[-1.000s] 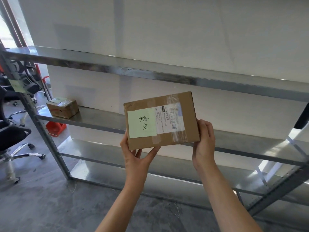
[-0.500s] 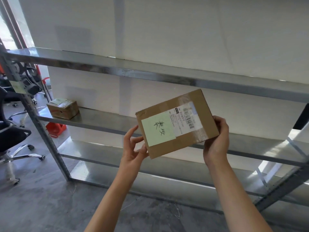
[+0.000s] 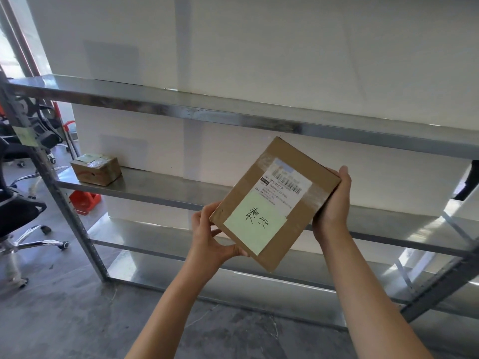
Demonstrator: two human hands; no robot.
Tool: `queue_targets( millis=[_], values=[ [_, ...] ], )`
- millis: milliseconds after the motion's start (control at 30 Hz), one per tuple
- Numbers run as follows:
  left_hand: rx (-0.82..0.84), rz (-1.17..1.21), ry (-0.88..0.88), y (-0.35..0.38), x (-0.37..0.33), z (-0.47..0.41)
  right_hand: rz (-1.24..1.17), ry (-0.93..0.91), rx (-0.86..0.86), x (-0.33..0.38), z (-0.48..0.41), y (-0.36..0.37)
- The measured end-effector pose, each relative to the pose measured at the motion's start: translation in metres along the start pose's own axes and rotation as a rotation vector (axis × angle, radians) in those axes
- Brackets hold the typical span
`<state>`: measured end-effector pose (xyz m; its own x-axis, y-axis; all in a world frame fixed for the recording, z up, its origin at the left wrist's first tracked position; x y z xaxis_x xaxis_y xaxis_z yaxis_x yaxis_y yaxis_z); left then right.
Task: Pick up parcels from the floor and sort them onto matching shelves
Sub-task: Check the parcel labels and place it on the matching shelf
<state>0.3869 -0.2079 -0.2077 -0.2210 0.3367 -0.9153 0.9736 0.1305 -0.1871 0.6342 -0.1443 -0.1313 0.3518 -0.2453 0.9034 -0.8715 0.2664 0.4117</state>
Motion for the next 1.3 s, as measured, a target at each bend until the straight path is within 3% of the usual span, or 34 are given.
queue_targets(
  millis=[267,433,700,967,1300],
  values=[
    [0.103,0.076,-0.009,0.008,-0.009,0.006,0.087,-0.018,0.036,-0.004,0.009,0.012],
    [-0.011,0.154,-0.011,0.007,-0.015,0.008,0.193,0.022,0.161,-0.01,0.022,0.029],
    [-0.164,0.244,0.024,-0.002,-0.019,0.009,0.201,-0.089,0.376,-0.013,0.055,0.068],
    [-0.1,0.308,-0.074,-0.028,-0.038,0.011,0.043,0.133,0.402,-0.03,0.062,0.07],
    [-0.202,0.55,-0.139,-0.085,-0.024,0.001,0.083,0.081,0.57,-0.037,0.082,0.121]
  ],
)
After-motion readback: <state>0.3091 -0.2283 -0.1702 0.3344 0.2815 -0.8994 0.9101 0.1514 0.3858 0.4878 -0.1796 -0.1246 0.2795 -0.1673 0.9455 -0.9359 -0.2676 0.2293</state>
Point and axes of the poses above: each hand's wrist, its own z-axis away from the middle knuckle, its own y-axis out of the palm, x = y × z, the point moved 6 cm from there along -z, towards the middle knuckle, and after that the axes turned 1 degree about -y, right-handed, at the moved point
